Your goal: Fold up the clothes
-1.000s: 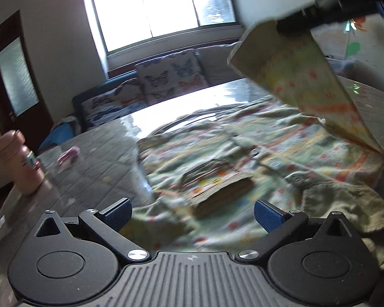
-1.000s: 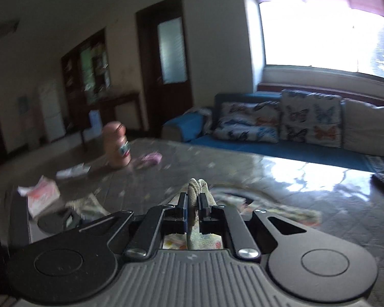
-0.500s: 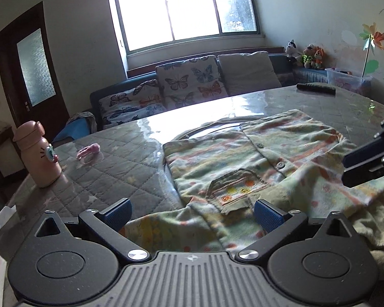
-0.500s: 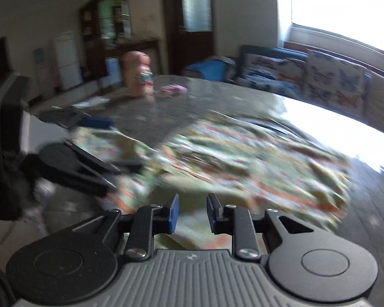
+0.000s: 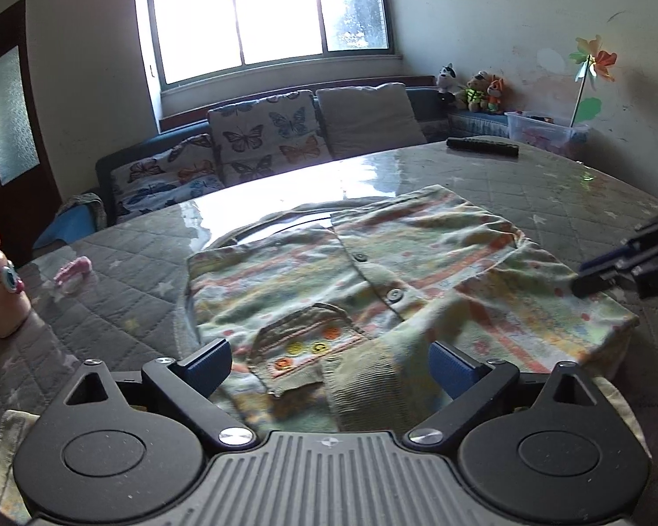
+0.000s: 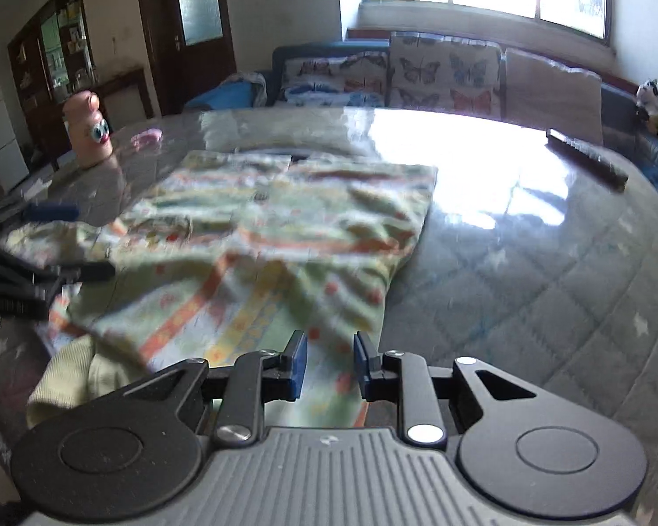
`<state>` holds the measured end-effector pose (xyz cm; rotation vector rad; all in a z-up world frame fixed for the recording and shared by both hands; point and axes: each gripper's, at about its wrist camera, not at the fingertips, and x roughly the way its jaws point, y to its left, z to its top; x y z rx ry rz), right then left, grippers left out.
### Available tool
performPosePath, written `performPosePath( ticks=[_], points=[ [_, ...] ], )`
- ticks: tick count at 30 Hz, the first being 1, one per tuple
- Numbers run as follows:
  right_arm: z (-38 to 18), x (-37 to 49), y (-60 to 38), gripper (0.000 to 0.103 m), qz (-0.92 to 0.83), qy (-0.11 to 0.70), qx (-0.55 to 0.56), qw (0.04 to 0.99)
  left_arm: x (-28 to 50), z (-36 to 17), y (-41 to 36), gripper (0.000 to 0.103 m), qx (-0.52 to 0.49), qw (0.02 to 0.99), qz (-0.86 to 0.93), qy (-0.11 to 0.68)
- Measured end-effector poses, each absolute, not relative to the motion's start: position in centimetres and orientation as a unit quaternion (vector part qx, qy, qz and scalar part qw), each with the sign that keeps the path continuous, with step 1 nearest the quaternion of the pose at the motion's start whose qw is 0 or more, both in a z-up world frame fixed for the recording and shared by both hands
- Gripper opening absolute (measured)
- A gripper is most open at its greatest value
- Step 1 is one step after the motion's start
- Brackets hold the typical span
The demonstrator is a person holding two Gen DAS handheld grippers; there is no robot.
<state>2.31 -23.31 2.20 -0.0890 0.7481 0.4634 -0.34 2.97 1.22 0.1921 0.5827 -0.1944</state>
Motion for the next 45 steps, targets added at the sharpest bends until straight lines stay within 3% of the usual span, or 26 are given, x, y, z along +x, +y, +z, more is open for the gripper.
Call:
performPosePath(
  ticks=[6, 8, 11, 14, 18, 19, 22, 28, 45],
  points=[
    [1.6, 5.1, -22.0, 0.024, 0.235, 0.353, -0.042, 0.905, 0.6, 0.6, 2.7, 0.079, 0.075, 0.941, -0.109, 0.310],
    [1.3, 5.5, -21.8, 0.025, 0.236, 0.354, -0.041, 0.904, 0.9, 0.3, 2.8, 0.063, 0.065, 0.938, -0.113, 0.320],
    [0.7, 5.8, -21.7, 0.027, 0.235, 0.356, -0.039, 0.903, 1.3, -0.1, 2.9, 0.051, 0.046, 0.933, -0.127, 0.334],
    [0.3, 5.9, -21.6, 0.029, 0.235, 0.358, -0.038, 0.903, 1.5, -0.5, 2.8, 0.046, 0.043, 0.930, -0.128, 0.342],
    [0.4, 5.8, -21.3, 0.033, 0.240, 0.356, -0.044, 0.902, 1.1, -0.2, 2.9, 0.020, 0.042, 0.936, -0.121, 0.329],
    [0.5, 5.8, -21.2, 0.033, 0.242, 0.355, -0.045, 0.902, 0.9, 0.0, 2.9, 0.017, 0.044, 0.938, -0.120, 0.322],
    [0.8, 5.6, -20.7, 0.036, 0.248, 0.352, -0.049, 0.901, 0.1, 0.3, 2.4, 0.018, 0.071, 0.945, -0.112, 0.298],
    [1.5, 5.4, -19.8, 0.039, 0.261, 0.345, -0.057, 0.900, -0.3, 0.0, 2.6, 0.051, 0.094, 0.945, -0.081, 0.301],
    [1.8, 5.2, -13.7, 0.039, 0.314, 0.328, -0.102, 0.885, -0.1, -0.2, 4.4, 0.054, 0.079, 0.948, -0.053, 0.304]
  ],
)
